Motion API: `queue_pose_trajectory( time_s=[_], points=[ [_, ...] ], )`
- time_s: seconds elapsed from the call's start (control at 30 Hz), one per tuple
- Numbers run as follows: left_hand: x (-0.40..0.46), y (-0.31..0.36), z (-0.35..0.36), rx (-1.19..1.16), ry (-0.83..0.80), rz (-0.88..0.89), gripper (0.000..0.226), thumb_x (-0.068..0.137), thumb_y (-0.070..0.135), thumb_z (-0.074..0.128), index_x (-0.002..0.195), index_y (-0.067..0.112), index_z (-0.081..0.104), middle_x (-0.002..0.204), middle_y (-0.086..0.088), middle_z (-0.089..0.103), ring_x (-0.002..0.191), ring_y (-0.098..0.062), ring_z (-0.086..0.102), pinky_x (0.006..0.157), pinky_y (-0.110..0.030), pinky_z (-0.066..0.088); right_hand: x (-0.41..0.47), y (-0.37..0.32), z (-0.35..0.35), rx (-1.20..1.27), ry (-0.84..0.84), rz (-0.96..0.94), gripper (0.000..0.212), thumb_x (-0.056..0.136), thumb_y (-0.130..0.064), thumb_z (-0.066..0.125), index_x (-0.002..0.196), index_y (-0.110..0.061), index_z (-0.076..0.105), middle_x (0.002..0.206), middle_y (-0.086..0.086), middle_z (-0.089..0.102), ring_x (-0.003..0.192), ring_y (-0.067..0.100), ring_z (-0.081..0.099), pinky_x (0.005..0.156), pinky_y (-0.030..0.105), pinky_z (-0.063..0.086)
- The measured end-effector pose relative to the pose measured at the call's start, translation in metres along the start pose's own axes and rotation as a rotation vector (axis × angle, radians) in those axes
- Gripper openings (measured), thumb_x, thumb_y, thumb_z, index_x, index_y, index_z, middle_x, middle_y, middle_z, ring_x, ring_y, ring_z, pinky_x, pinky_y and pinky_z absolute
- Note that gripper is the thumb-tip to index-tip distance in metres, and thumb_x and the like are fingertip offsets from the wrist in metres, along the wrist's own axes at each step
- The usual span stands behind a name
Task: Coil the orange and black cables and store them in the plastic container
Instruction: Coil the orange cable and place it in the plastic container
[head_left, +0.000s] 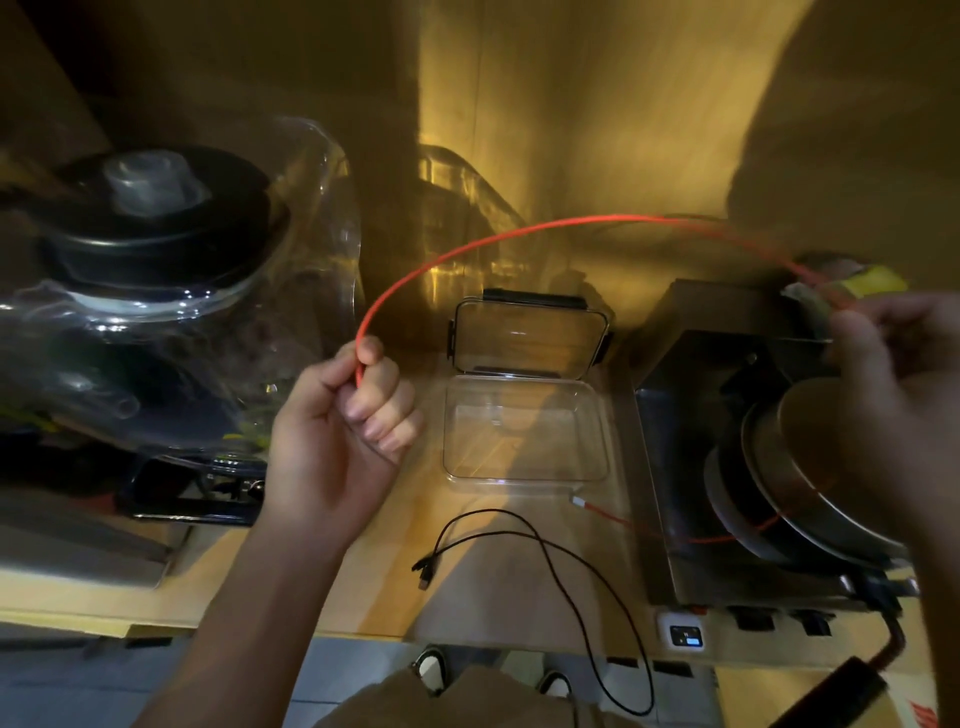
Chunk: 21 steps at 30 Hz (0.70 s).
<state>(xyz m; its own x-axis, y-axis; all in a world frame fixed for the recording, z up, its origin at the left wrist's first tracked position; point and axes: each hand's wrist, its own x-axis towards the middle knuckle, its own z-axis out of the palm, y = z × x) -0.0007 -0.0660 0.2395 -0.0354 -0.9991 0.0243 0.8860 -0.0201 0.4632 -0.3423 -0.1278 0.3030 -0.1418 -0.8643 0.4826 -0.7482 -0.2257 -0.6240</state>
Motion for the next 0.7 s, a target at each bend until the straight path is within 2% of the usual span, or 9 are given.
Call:
queue_pose_trajectory(
  time_s=[0.07,0.13,0.17,0.23,0.3,0.37,0.57,0.63,0.7],
  points=[
    [-0.001,-0.004,0.000,0.041,-0.001,-0.018,0.017,0.091,0.021,0.037,0.085,0.015,0.051,0.055,0.006,0.022,0.048,-0.010,0.017,0.047,-0.024,0.019,-0.020,-0.014,0.007,-0.009,-0.128,-0.029,0.007,0.094,-0.028,0.059,0.095,-0.035,0.057,0.084,-0.006,0.059,0.079,0.002,0.060,0.069,0.017,0.046],
    [-0.002,-0.008,0.001,0.101,0.014,-0.034,0.022,0.094,0.022,0.035,0.089,0.014,0.054,0.052,0.006,0.024,0.047,-0.010,0.016,0.046,-0.024,0.019,-0.043,-0.022,0.015,-0.044,-0.282,-0.009,0.011,0.091,-0.018,0.060,0.094,-0.028,0.057,0.082,-0.013,0.056,0.077,-0.006,0.057,0.060,0.012,0.040],
    [-0.003,-0.010,0.002,0.145,0.025,-0.036,0.025,0.096,0.022,0.034,0.093,0.012,0.056,0.051,0.006,0.026,0.047,-0.011,0.016,0.045,-0.024,0.020,-0.054,-0.023,0.020,-0.034,-0.352,0.004,0.012,0.090,-0.016,0.061,0.091,-0.027,0.057,0.079,-0.013,0.056,0.078,-0.007,0.058,0.055,0.014,0.043],
    [-0.003,-0.014,0.004,0.257,0.045,-0.032,0.029,0.097,0.021,0.033,0.102,0.010,0.060,0.051,0.005,0.030,0.046,-0.011,0.019,0.045,-0.024,0.023,-0.074,-0.019,0.030,0.029,-0.451,0.044,0.015,0.087,-0.012,0.064,0.085,-0.026,0.059,0.069,-0.005,0.060,0.076,0.002,0.062,0.056,0.016,0.050],
    [-0.004,-0.018,0.007,0.359,0.051,-0.031,0.028,0.097,0.019,0.036,0.108,0.008,0.059,0.053,0.004,0.033,0.047,-0.011,0.026,0.046,-0.024,0.028,-0.092,-0.017,0.038,0.075,-0.522,0.072,0.016,0.087,-0.014,0.067,0.081,-0.028,0.061,0.074,-0.005,0.065,0.066,0.012,0.064,0.054,0.021,0.051],
    [-0.005,-0.022,0.008,0.438,0.027,-0.032,0.026,0.096,0.018,0.040,0.111,0.007,0.059,0.058,0.000,0.038,0.051,-0.014,0.034,0.050,-0.025,0.035,-0.106,-0.016,0.043,0.058,-0.582,0.041,0.015,0.086,-0.018,0.070,0.081,-0.029,0.062,0.075,-0.009,0.067,0.061,0.010,0.064,0.052,0.024,0.050],
    [-0.002,-0.041,0.005,0.818,-0.073,0.018,0.030,0.096,0.012,0.046,0.121,0.002,0.059,0.075,-0.004,0.061,0.065,-0.018,0.055,0.063,-0.026,0.048,-0.127,-0.011,0.055,-0.004,-0.714,-0.112,0.008,0.088,-0.025,0.067,0.085,-0.031,0.063,0.074,-0.015,0.064,0.069,0.007,0.062,0.060,0.033,0.052],
    [0.002,-0.049,0.004,0.928,-0.101,0.046,0.030,0.097,0.008,0.046,0.123,-0.001,0.058,0.078,-0.010,0.065,0.068,-0.018,0.062,0.066,-0.025,0.052,-0.131,-0.014,0.057,0.001,-0.744,-0.170,0.002,0.089,-0.032,0.063,0.087,-0.032,0.062,0.076,-0.016,0.061,0.070,0.006,0.060,0.061,0.034,0.052],
    [0.004,-0.056,0.003,1.012,-0.104,0.066,0.031,0.095,0.009,0.048,0.122,0.000,0.061,0.082,-0.018,0.069,0.078,-0.023,0.069,0.072,-0.027,0.056,-0.134,-0.017,0.057,0.023,-0.769,-0.195,0.006,0.090,-0.039,0.058,0.089,-0.034,0.061,0.077,-0.017,0.060,0.070,0.004,0.059,0.060,0.034,0.052]
  ],
)
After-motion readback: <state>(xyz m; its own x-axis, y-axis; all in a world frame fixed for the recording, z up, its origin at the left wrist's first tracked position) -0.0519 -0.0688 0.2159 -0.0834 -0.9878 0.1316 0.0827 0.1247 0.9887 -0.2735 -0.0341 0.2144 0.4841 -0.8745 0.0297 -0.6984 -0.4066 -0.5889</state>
